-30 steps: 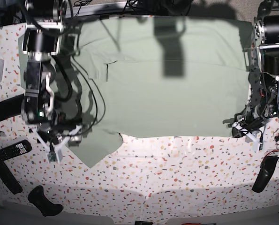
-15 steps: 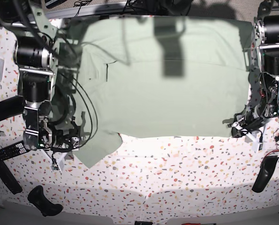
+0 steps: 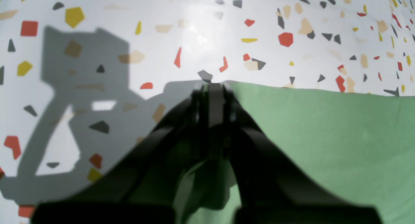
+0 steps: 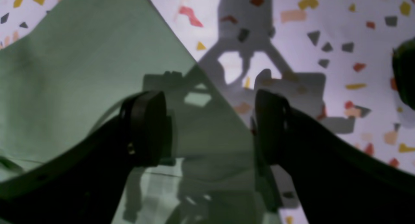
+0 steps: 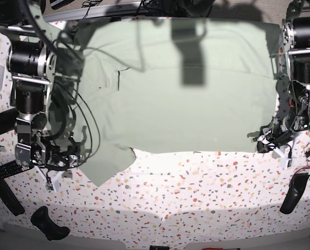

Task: Fold the T-shirt properly
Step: 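Grasp the hem corners with both grippers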

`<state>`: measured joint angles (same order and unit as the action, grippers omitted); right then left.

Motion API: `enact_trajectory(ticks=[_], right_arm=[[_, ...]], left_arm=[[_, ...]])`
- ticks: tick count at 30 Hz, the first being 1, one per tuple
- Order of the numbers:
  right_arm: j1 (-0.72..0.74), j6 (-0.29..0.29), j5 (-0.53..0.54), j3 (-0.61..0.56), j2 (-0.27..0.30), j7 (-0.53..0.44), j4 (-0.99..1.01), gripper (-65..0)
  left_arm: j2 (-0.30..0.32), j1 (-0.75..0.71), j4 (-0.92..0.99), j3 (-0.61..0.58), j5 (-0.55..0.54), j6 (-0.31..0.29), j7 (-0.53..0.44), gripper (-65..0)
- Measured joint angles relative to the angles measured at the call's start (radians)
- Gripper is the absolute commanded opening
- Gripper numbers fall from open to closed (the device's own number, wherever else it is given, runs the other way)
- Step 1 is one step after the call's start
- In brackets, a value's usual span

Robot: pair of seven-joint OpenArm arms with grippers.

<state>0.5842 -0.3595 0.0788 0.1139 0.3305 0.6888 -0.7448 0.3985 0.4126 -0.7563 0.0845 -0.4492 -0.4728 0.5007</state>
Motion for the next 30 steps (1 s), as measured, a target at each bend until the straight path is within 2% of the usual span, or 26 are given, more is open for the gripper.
enact_trajectory(ticks=[2,5,9,11,13,19,23,25,30], right_arm=[[-0.006,0.0,-0.05,0.0,0.008,-0.014,0.0,-23.5],[-0.035,0.0,-0.082,0.0,0.01,-0.088,0.0,-23.5],[-0.087,-0.003,-0.074,0.0,0.005,-0.144,-0.003,-23.5],[-0.104,-0.037,-0.063,0.002,0.005,-0.174,-0.003,-23.5],[-0.127,-0.047,-0.013,0.002,0.004,-0.197,-0.004,-23.5],[-0.132,-0.109,0.056,0.002,0.005,-0.148,-0.008,-23.5],[-0.13,-0.129,0.08,0.002,0.005,-0.126,-0.009,-23.5],[-0.13,-0.136,0.08,0.002,0.008,-0.127,-0.009,-27.3],[-0.13,-0.137,0.08,0.006,0.011,-0.126,-0.009,-50.3]], left_arm=[[0.0,0.0,0.0,0.0,0.0,0.0,-0.003,-65.0],[0.001,0.0,0.0,0.0,0.0,0.0,0.0,-65.0],[0.004,0.0,0.0,0.0,0.0,0.0,0.0,-65.0],[0.003,0.0,0.0,0.0,0.0,0.0,0.001,-65.0],[0.003,0.0,0.0,0.0,0.0,0.0,0.001,-65.0],[0.003,0.0,0.0,0.0,0.0,0.0,0.001,-65.0],[0.003,0.0,0.0,0.0,0.0,0.0,0.001,-65.0],[0.003,0.0,0.0,0.0,0.0,0.0,0.001,-65.0],[0.003,0.0,0.0,0.0,0.0,0.0,0.001,-65.0]])
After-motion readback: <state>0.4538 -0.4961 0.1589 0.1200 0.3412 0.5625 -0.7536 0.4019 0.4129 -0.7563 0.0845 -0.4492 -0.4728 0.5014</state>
